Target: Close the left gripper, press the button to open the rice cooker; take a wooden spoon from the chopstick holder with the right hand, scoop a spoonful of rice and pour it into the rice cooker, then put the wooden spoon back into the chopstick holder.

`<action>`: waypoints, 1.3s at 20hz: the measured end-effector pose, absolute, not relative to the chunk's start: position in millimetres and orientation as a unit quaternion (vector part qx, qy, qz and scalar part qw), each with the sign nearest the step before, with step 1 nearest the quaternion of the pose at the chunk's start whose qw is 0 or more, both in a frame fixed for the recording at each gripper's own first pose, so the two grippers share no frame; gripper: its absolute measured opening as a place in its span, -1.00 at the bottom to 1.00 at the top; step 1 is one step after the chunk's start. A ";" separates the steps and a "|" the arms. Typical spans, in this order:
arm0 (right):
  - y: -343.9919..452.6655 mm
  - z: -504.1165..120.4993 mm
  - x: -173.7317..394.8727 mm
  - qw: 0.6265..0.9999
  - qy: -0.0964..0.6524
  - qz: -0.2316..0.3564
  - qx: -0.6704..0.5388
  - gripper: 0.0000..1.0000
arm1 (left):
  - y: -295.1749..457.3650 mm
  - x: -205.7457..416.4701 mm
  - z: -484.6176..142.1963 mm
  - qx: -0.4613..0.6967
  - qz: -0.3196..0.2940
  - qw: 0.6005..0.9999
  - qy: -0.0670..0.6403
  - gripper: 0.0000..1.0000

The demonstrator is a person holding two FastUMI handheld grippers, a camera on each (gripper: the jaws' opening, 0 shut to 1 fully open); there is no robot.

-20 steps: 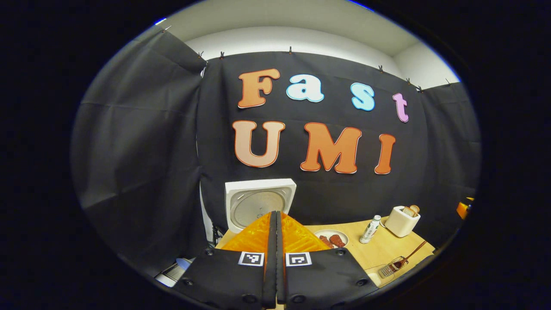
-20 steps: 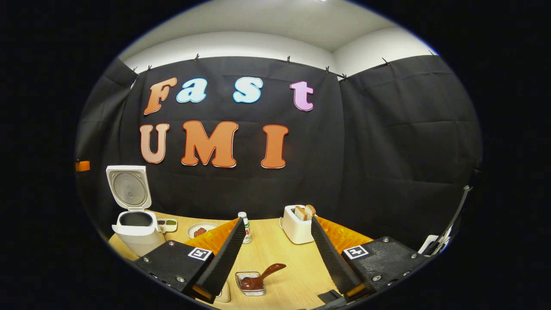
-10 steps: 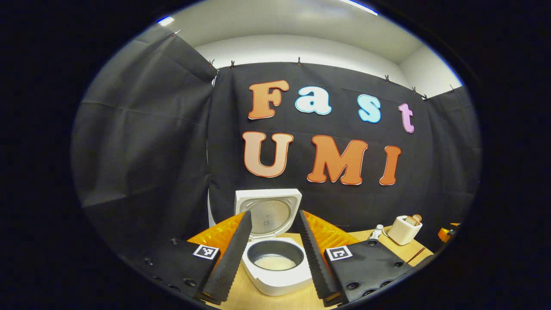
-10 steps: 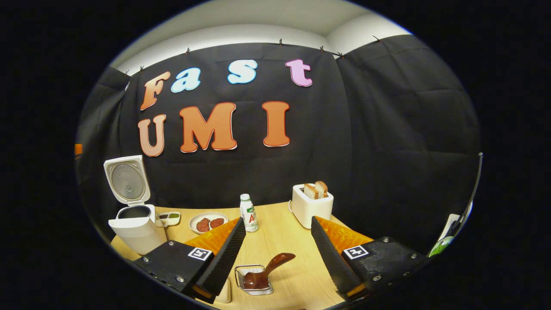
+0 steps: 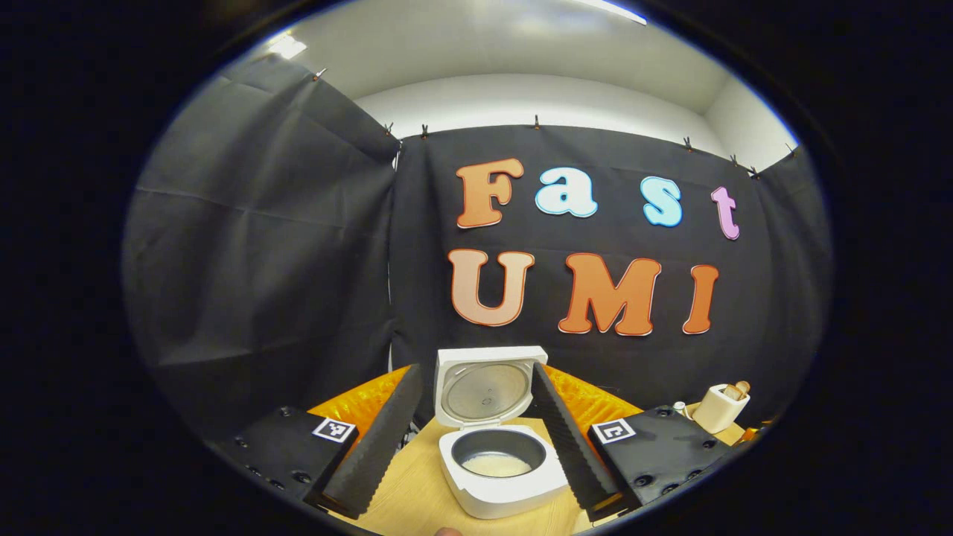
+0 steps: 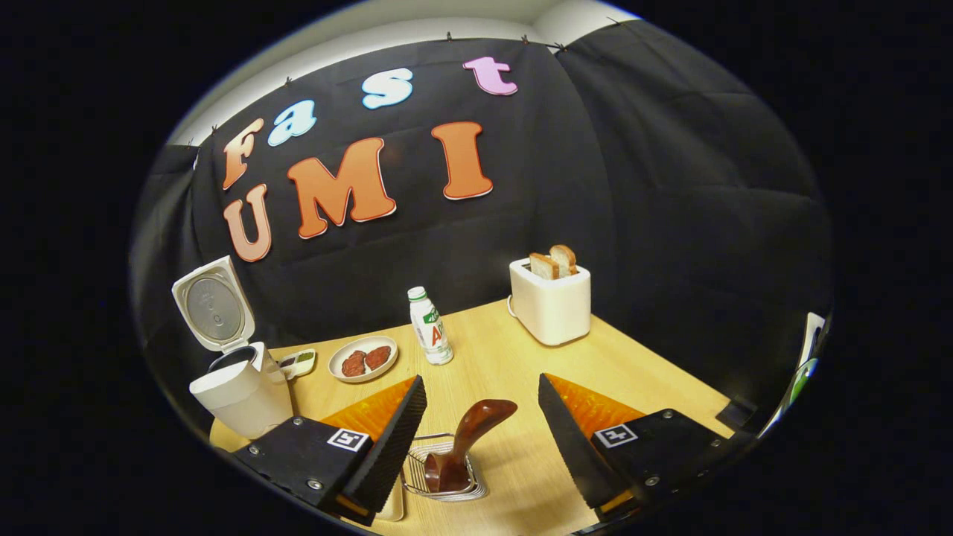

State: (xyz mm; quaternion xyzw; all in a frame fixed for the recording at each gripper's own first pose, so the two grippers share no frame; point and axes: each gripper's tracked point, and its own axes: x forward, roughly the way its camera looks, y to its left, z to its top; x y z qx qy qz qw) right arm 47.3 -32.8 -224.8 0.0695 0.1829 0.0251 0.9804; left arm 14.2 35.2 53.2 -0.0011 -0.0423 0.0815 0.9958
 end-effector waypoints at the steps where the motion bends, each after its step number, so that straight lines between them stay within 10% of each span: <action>1: -31.5 -232.6 48.8 0.978 0.194 0.027 0.076 0.89 | 34.6 13.4 52.1 -0.002 0.082 0.996 -0.040 0.99; 6: -28.6 -266.5 57.9 0.963 0.239 0.025 0.122 0.71 | 42.4 12.1 43.7 -0.005 0.097 0.995 -0.031 1.00; 13: -12.3 -274.9 64.9 0.937 0.264 0.038 0.227 -0.34 | 49.7 13.9 30.8 -0.007 0.109 0.994 -0.013 0.98; 19: -6.1 -275.9 64.6 0.931 0.270 0.027 0.243 -0.82 | 53.4 18.1 29.6 -0.007 0.108 0.994 -0.014 0.94; 26: 1.3 -220.8 64.7 0.955 0.230 0.021 0.186 -0.94 | 53.6 24.1 33.2 -0.009 0.092 0.996 -0.018 0.94</action>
